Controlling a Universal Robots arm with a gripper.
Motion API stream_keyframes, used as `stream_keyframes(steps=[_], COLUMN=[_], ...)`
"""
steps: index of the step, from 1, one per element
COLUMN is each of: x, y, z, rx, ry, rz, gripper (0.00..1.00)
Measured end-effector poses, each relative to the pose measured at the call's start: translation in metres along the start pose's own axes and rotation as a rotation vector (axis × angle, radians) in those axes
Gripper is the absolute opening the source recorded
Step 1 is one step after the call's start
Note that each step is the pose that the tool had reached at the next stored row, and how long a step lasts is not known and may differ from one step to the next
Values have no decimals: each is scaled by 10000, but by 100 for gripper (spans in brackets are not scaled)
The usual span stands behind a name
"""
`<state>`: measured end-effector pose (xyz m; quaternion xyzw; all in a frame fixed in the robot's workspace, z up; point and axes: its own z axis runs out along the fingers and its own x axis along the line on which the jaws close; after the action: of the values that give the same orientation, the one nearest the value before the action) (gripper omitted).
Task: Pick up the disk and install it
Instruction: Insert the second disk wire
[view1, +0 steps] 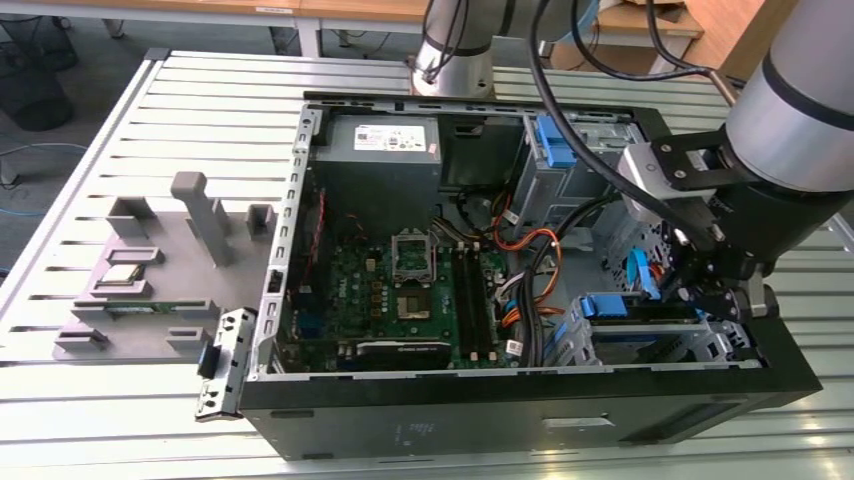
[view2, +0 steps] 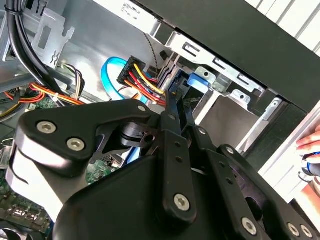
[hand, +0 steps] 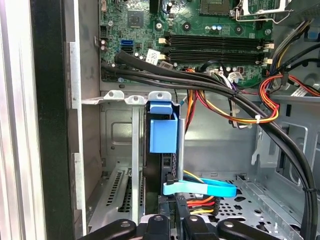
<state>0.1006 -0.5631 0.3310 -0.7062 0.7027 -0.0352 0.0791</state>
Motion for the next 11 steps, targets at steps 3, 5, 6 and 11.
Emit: stream_keyframes(steps=[3, 5, 6, 11], x=[0, 0, -1, 0], y=[10, 16, 18, 22], z=[1, -1, -1, 8], rx=[0, 0, 0, -1], ry=[-1, -1, -1, -2], rz=[1, -1, -2, 0], gripper=[17, 17, 17, 17])
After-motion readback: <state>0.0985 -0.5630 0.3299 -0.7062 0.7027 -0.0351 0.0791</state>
